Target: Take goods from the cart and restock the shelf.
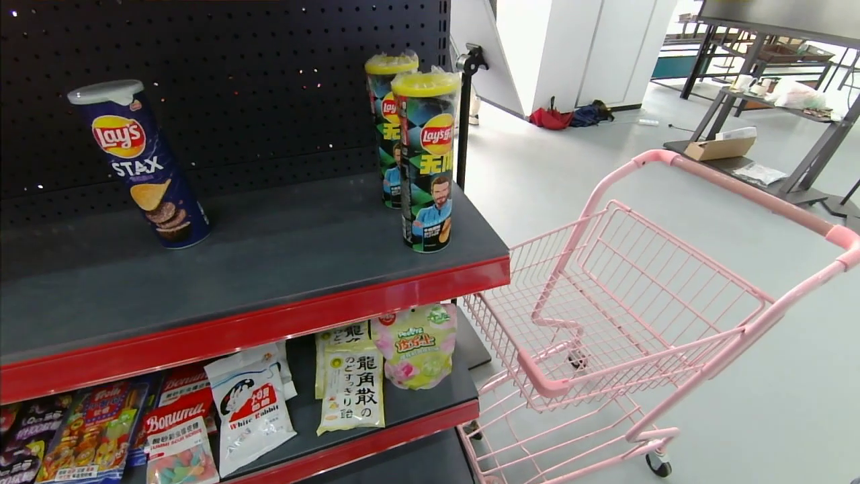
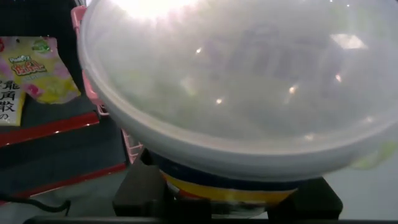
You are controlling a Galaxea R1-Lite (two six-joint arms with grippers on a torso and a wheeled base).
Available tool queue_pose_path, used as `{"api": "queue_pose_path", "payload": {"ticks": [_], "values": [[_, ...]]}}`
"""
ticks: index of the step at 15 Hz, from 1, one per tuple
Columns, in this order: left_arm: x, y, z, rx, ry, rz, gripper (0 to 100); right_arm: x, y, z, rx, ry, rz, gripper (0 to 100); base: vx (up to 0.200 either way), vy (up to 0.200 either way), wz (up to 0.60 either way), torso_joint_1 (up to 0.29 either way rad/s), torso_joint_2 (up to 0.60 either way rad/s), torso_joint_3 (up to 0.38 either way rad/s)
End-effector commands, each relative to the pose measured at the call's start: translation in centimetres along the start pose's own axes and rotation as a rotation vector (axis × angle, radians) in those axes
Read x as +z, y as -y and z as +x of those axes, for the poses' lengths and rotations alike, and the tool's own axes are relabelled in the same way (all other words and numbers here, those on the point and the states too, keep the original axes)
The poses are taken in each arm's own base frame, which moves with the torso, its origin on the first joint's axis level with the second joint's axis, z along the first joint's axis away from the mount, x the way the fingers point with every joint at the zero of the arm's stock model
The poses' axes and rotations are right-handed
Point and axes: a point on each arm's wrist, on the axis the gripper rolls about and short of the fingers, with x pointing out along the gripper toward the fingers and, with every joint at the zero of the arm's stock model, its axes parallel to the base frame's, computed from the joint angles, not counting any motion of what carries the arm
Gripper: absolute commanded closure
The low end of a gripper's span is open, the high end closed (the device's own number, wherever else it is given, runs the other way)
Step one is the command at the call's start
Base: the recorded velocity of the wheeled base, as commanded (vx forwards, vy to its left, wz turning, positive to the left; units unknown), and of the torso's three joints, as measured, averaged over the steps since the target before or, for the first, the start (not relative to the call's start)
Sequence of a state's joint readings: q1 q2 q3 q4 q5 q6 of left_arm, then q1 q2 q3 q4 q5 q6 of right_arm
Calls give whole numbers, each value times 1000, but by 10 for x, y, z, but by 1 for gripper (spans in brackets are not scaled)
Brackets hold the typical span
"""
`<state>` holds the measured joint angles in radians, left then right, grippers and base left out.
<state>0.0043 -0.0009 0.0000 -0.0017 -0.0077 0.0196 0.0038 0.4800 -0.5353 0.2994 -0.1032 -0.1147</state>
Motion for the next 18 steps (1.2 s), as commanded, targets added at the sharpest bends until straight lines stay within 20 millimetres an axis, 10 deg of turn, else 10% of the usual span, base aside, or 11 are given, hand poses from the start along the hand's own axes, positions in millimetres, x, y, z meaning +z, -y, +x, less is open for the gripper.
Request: {"api": "queue_pose_path", "payload": {"ticks": [1,18], "values": [[0,0,0,0,-3,0,0,-2,0,2,3,-13,-2,100,0,0,0,193,-559,-373],[0,0,0,0,-1,-1,0,-12,-2,3,-2,-28,-67,100,0,0,71,105,-264,-162]]}}
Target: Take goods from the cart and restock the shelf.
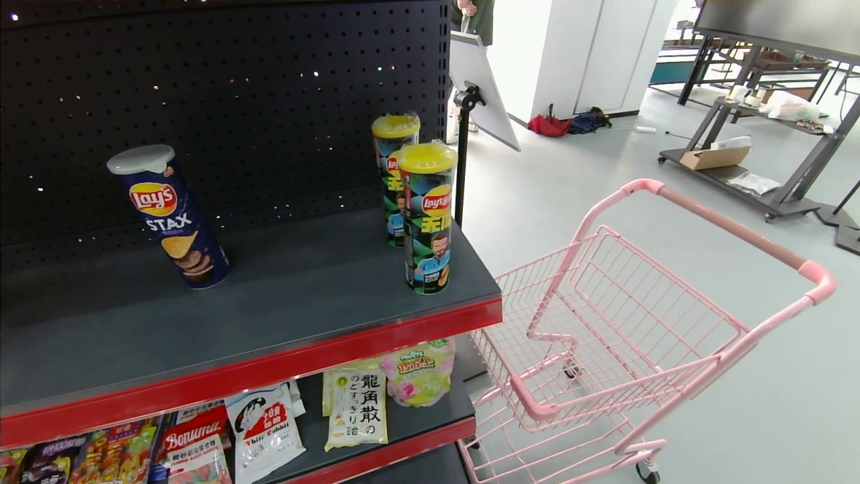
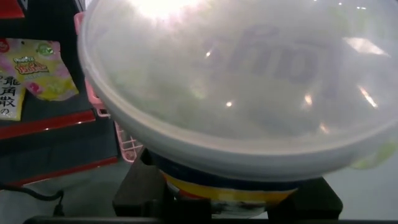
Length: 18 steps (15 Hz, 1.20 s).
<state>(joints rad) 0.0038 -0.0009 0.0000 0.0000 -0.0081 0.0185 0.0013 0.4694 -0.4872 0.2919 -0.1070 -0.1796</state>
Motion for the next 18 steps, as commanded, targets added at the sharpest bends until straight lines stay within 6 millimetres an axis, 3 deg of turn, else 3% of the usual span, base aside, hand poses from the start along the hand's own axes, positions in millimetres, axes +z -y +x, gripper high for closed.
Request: {"api": "queue_pose_path", "payload": {"ticks": [1,5,11,13,18], "values": [[0,0,0,1,1,0,0,-1,0,-1,-1,4,0,100,0,0,600,-2,2,2],[0,0,0,1,1,0,0,-2,0,-1,0,7,-1,100,0,0,600,6,-1,2],[0,0,0,1,1,1,0,-33,-4,-15,-7,86,23,100,0,0,0,0,0,0],[0,0,0,1,1,1,0,-43,-6,-21,-12,124,32,100,0,200,0,0,2,7],[0,0,0,1,1,1,0,-46,-7,-26,36,170,75,100,0,200,0,5,-1,0]]}}
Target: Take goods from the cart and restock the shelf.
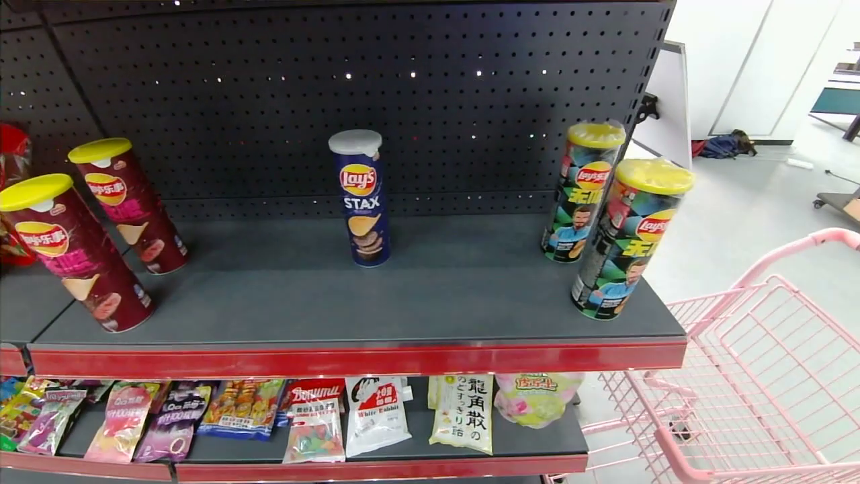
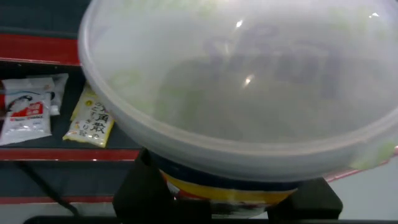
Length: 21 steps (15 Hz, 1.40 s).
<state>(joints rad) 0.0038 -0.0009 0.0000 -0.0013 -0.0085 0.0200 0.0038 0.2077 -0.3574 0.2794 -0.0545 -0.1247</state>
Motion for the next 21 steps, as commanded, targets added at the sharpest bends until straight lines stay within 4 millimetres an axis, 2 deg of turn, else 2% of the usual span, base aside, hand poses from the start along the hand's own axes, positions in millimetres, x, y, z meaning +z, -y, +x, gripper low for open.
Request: {"api": "queue_pose_path", "payload": {"ticks": [1,4,6,8,13,17,21], "values": [[0,0,0,0,-1,0,0,0,0,-3,11,24,9,100,0,200,0,2,2,7],[0,0,0,2,-1,0,0,-3,-1,-5,18,32,8,100,0,200,0,4,4,1],[0,0,0,2,-1,0,0,-11,-3,-5,126,45,7,100,0,200,0,2,5,5],[0,0,0,0,-1,0,0,-16,-4,-8,130,60,4,100,0,200,0,7,2,5],[0,0,0,2,-1,0,0,-18,-4,-7,129,54,3,100,0,0,0,0,0,0],[0,0,0,2,-1,0,0,-20,-4,-6,131,49,1,100,200,0,0,-7,0,2],[0,0,0,2,-2,-2,0,-23,-5,-6,139,52,1,100,0,0,0,0,0,0]]}}
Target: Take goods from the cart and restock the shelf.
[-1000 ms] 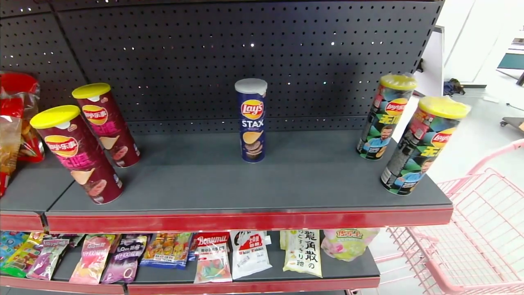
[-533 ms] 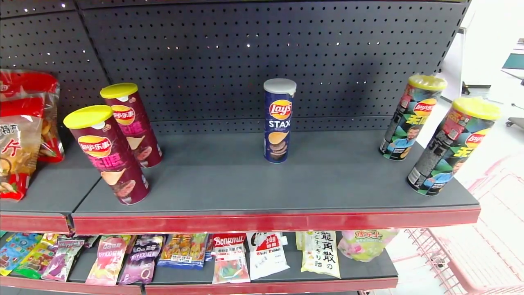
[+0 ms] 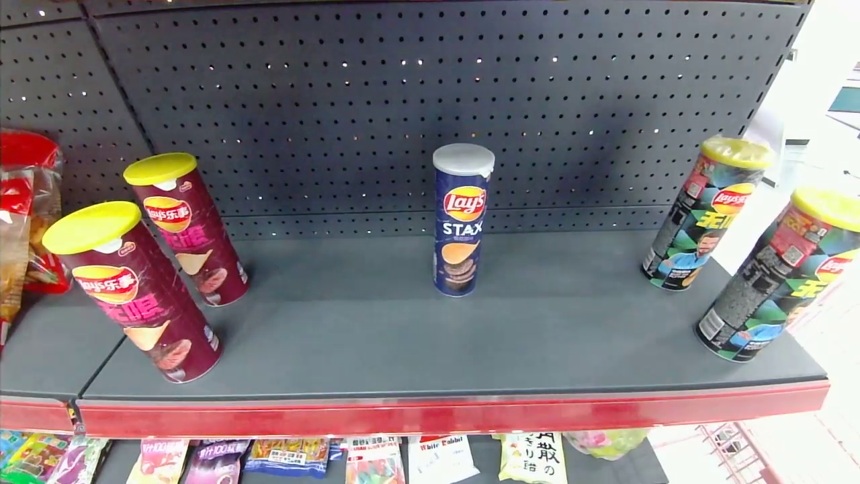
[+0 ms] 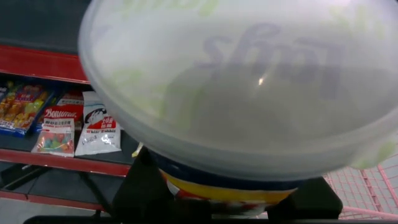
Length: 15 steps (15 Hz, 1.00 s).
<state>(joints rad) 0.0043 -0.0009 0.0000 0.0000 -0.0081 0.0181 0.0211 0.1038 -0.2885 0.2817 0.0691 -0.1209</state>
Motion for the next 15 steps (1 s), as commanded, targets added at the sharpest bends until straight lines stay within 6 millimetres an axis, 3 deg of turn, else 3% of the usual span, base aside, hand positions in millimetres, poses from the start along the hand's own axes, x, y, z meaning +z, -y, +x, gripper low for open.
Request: {"api": "queue_pose_path", "payload": {"ticks": [1,5,8,9,10,11,12,15], "values": [[0,0,0,1,-1,-1,0,-3,0,0,3,1,-1,100,0,0,0,0,0,0],[1,0,3,-6,-45,0,0,-8,-1,-2,1,7,-1,100,0,0,0,0,0,0],[4,2,2,-123,-15,31,0,-14,-2,0,24,-4,0,100,0,0,0,0,0,0],[55,2,-1,-222,77,-44,0,-15,-2,1,25,-12,2,100,0,0,0,0,0,0],[110,2,16,-274,39,-152,0,-19,-2,2,23,-23,3,100,0,0,0,0,0,0],[138,2,26,-296,45,-200,0,-22,-3,3,22,-29,2,100,0,0,0,0,0,0],[166,6,39,-468,32,-197,0,-27,-3,6,24,-46,0,100,0,0,0,0,0,0],[135,16,52,-790,-80,-26,0,-35,-4,7,23,-53,-34,100,0,0,0,0,0,0]]}}
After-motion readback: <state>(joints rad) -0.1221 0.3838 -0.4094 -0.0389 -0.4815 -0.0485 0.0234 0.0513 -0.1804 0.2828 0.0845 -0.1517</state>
